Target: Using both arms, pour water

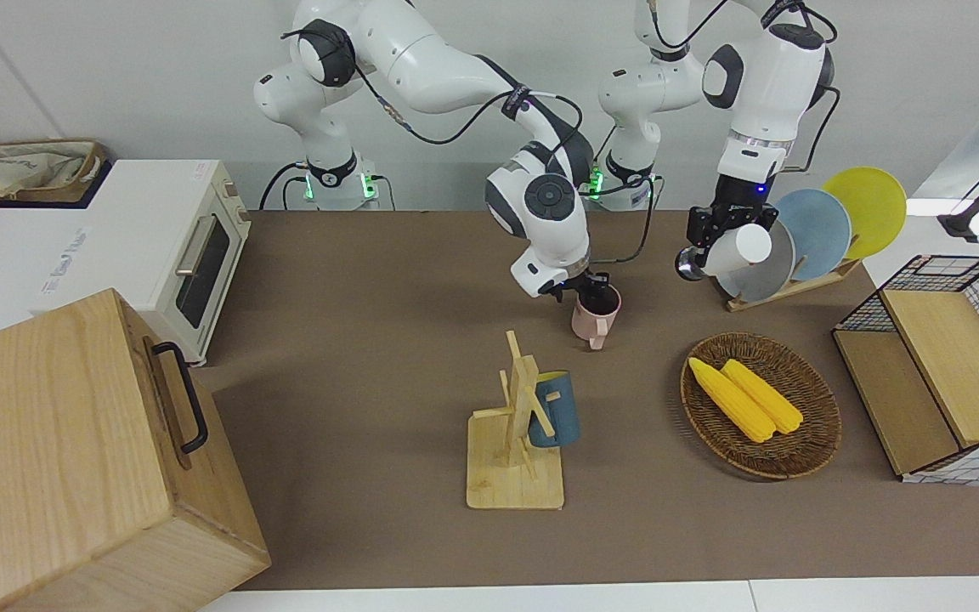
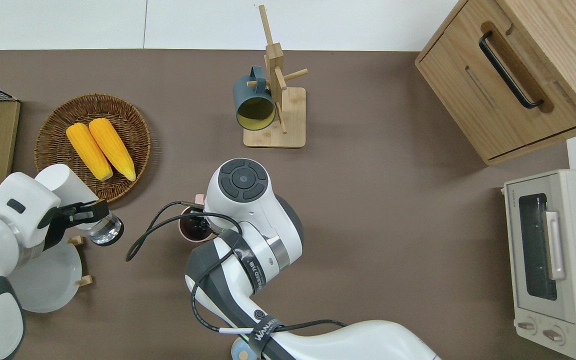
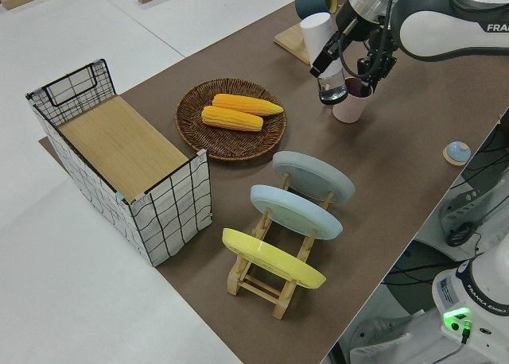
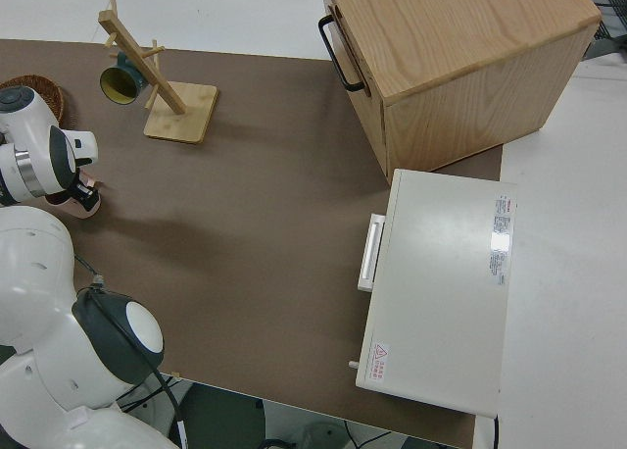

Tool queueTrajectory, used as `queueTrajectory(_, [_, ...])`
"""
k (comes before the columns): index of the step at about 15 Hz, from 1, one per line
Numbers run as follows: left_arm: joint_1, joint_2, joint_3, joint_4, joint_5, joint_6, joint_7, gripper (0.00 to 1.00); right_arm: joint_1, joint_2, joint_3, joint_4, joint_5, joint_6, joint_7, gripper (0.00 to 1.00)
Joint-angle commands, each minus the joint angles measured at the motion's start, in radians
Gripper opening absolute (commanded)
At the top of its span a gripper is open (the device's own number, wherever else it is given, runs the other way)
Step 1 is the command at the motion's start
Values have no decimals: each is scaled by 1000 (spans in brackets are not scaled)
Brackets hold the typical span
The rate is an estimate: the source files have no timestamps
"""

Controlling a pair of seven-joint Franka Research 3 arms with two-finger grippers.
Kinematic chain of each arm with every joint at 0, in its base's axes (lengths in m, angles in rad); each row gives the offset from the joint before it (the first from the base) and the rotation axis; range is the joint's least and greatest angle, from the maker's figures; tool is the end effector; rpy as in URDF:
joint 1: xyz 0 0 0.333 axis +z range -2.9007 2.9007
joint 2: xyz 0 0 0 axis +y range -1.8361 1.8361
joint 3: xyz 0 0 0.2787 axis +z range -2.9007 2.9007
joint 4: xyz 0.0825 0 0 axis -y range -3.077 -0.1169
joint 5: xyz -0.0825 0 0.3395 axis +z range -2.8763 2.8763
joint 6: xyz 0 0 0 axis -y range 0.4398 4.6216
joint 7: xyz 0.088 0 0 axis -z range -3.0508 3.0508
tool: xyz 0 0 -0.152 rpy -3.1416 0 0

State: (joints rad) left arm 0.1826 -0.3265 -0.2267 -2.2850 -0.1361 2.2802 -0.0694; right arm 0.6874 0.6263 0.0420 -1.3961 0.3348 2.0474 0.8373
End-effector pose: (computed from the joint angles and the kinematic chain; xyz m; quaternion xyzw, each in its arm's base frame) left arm 0.4662 -0.0316 0.4511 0.9861 0.0482 0.1558 0.0303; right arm 0.4787 0.4638 0.2925 -0.9781 0.1315 0.1050 0.1228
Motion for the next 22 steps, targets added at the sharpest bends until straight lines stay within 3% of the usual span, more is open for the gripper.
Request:
queueTrajectory(1, [-47,-48,9,-45,4,33,-23,10,-6,-42,-2,-3,9,2,-7,987])
queueTrajectory(9, [-57,-59,9,-73,-3,33,-15,10,-95,-204,-10,-3,26,-105,-6,990])
queueTrajectory(11, [-58,-68,9,-76,-3,22,-15,10,-147,-266,-10,-3,9,-192,-36,990])
queueTrajectory(12, [-64,-80,9,-88,-3,16,-12,10,-181,-302,-16,-4,7,-263,-81,990])
queueTrajectory(15, [-115,-138,9,-139,-3,-7,-18,10,-264,-361,-16,-4,-64,-380,-191,990])
queueTrajectory(18, [-153,-154,9,-137,-3,-77,-21,10,-336,-411,-16,-4,-144,-443,-315,990])
queueTrajectory(22, [-201,-146,9,-139,-17,-111,-32,10,-475,-445,-16,-4,-207,-496,-559,990])
